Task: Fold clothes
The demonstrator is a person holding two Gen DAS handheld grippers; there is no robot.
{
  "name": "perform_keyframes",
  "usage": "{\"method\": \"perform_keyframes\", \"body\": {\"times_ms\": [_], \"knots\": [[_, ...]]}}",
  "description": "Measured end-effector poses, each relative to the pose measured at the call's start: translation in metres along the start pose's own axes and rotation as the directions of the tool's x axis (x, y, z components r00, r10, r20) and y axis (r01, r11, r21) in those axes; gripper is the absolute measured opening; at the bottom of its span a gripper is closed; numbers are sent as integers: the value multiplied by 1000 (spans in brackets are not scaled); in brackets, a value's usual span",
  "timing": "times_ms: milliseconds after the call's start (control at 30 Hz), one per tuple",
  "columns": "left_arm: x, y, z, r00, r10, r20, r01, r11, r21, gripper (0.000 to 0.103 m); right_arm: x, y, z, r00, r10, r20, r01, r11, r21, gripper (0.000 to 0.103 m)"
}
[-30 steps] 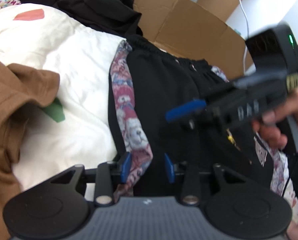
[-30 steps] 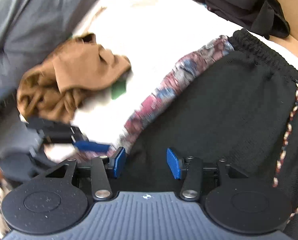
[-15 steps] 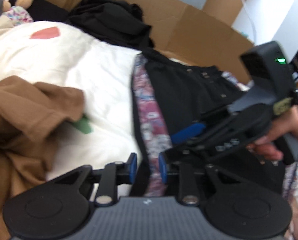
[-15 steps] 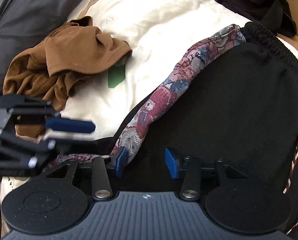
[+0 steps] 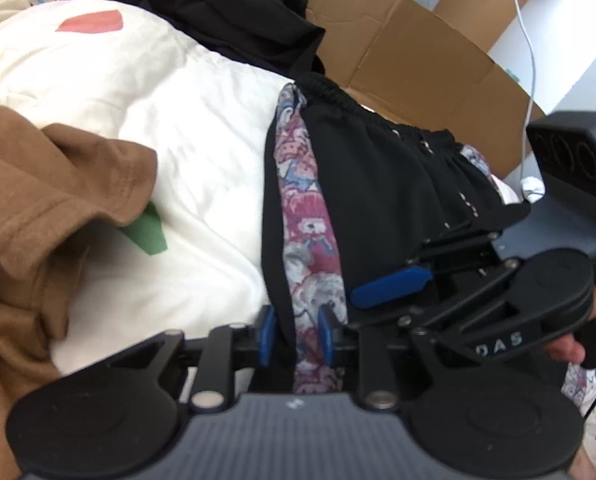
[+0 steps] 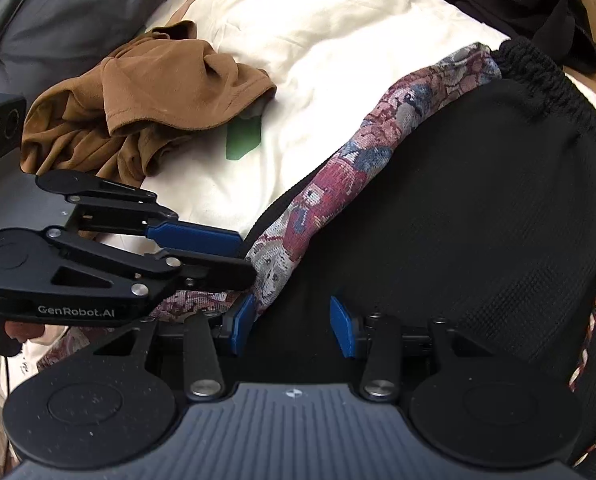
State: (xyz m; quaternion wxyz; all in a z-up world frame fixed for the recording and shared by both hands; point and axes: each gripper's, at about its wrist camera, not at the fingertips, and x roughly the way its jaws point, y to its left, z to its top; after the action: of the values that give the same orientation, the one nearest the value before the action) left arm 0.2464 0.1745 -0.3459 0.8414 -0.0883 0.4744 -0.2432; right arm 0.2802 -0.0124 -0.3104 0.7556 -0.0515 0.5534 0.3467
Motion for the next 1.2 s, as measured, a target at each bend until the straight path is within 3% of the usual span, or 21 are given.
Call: {"method": "perform_keyframes", "body": {"times_ms": [167, 500, 633, 700, 800, 967, 1100, 1200], "knots": [[-2, -1, 2, 999, 41, -17, -40, 998, 38, 5, -2, 2, 0, 1000, 12, 0, -12, 1000, 3, 47], [-28, 24, 20, 989, 146, -16, -143, 983, 117, 3, -1, 7, -6, 999, 3, -37, -5, 999, -45, 47], [-18, 27, 21, 974, 226, -36, -210, 946, 245, 4, 2, 11, -7, 999, -13, -51, 8, 996, -88, 46], [-21, 29, 20, 953, 302, -23, -288, 928, 235, 3, 2, 14, -8, 998, -26, -56, 19, 993, -116, 47], [-38, 38, 16, 979, 203, -28, -199, 974, 106, 12, 0, 16, -12, 998, -35, -61, 27, 991, -131, 47], [-59, 33, -3, 993, 119, -22, -118, 992, 33, 20, -6, 18, -19, 998, -26, -65, 16, 990, -144, 47], [-65, 24, -14, 994, 99, -36, -98, 995, 30, 25, -11, 21, -26, 997, -23, -71, 11, 988, -155, 47], [-68, 18, -23, 991, 128, -47, -125, 991, 55, 26, -14, 23, -31, 997, -20, -77, 7, 987, -162, 47]]}}
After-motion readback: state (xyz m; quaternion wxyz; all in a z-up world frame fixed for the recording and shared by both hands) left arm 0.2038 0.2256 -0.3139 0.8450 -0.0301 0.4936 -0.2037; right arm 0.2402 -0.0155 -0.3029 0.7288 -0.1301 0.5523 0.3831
